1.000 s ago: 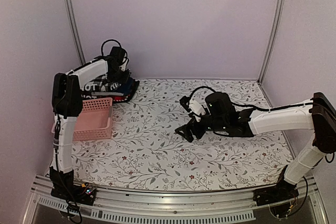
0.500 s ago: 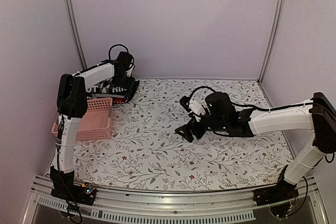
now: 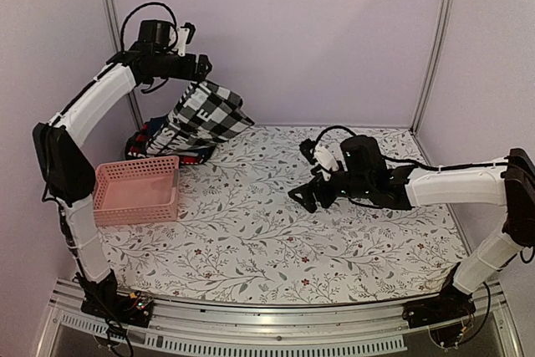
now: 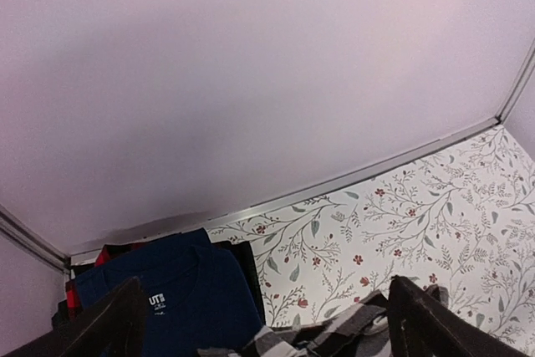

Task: Fold and stack the mixed laundry pile
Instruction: Place the square-folded shirt at the center of the board.

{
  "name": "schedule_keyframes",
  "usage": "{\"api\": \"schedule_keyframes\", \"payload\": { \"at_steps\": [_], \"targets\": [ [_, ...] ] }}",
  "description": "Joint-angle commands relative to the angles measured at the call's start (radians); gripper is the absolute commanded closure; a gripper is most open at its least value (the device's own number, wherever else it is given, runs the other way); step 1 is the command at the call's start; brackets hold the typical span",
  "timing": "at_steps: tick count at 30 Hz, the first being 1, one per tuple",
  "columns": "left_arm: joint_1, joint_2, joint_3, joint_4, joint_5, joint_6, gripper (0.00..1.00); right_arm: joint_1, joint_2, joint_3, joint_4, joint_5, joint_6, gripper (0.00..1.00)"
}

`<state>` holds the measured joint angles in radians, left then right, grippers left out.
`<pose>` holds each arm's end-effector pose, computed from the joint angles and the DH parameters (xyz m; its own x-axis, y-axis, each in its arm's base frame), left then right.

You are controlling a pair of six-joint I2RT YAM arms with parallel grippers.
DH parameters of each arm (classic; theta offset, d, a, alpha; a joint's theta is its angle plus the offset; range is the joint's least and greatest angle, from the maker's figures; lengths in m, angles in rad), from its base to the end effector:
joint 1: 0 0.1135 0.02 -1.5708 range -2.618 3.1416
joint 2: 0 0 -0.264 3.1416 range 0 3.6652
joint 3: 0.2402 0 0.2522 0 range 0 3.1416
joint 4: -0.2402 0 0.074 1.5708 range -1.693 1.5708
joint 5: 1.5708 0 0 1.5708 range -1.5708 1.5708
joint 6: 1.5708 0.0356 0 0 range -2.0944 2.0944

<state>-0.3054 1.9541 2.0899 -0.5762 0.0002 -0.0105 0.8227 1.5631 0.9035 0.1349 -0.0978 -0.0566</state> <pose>0.4315 -0.1361 0.4042 -0.4097 0.1182 -0.9045 0.2966 0.9550 -0.0096 0.2308 0.2538 0.2200 -0.2957 -0.4014 -0.8669 -0.8050 0.5933 -0.0001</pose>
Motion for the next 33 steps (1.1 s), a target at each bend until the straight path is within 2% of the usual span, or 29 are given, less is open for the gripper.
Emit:
{"api": "schedule_keyframes", "payload": {
  "at_steps": [1,2,4,5,7,10,12,16,19,24,25,29,31,33],
  "targets": [
    [0.048,0.032,-0.041,0.007,-0.045,-0.019,0.01,-0.025,-0.068,-0.017,0.007,-0.024,0.011,0.01],
    [0.058,0.042,-0.063,0.006,0.018,-0.011,0.08,-0.029,-0.069,-0.02,0.009,-0.033,0.012,0.01],
    [0.054,0.046,-0.127,0.013,0.202,0.021,0.3,-0.044,-0.059,-0.021,0.014,-0.06,0.031,0.01],
    [0.042,0.04,-0.177,0.02,0.261,0.04,0.38,-0.052,-0.053,-0.021,0.021,-0.076,0.045,0.01],
    [-0.015,0.005,-0.286,0.043,0.36,0.09,0.44,-0.06,-0.043,-0.03,0.039,-0.105,0.084,0.01],
    [-0.129,-0.072,-0.463,0.099,0.425,0.163,0.56,-0.08,-0.047,-0.056,0.067,-0.146,0.132,0.01],
    [-0.217,-0.1,-0.529,0.073,0.384,0.181,0.61,-0.101,-0.06,-0.076,0.073,-0.171,0.152,0.01],
    [-0.307,-0.154,-0.654,0.013,0.394,0.107,0.78,-0.135,-0.092,-0.108,0.074,-0.21,0.182,0.01],
    [-0.36,-0.195,-0.781,0.018,0.356,0.06,0.78,-0.147,-0.091,-0.119,0.074,-0.246,0.21,0.01],
    [-0.464,-0.227,-0.929,-0.014,0.302,0.027,0.69,-0.152,-0.058,-0.112,0.083,-0.28,0.252,0.01],
    [-0.469,-0.24,-0.956,-0.009,0.311,0.018,0.66,-0.152,-0.041,-0.102,0.084,-0.28,0.26,0.01],
    [-0.501,-0.303,-1.077,0.075,0.297,-0.029,0.37,-0.154,0.042,-0.02,0.084,-0.316,0.3,0.03],
    [-0.526,-0.315,-1.113,0.105,0.274,-0.035,0.3,-0.153,0.099,0.033,0.089,-0.367,0.332,0.09],
    [-0.541,-0.32,-1.135,0.121,0.248,-0.038,0.28,-0.153,0.172,0.091,0.098,-0.417,0.366,0.18]
  ]
}}
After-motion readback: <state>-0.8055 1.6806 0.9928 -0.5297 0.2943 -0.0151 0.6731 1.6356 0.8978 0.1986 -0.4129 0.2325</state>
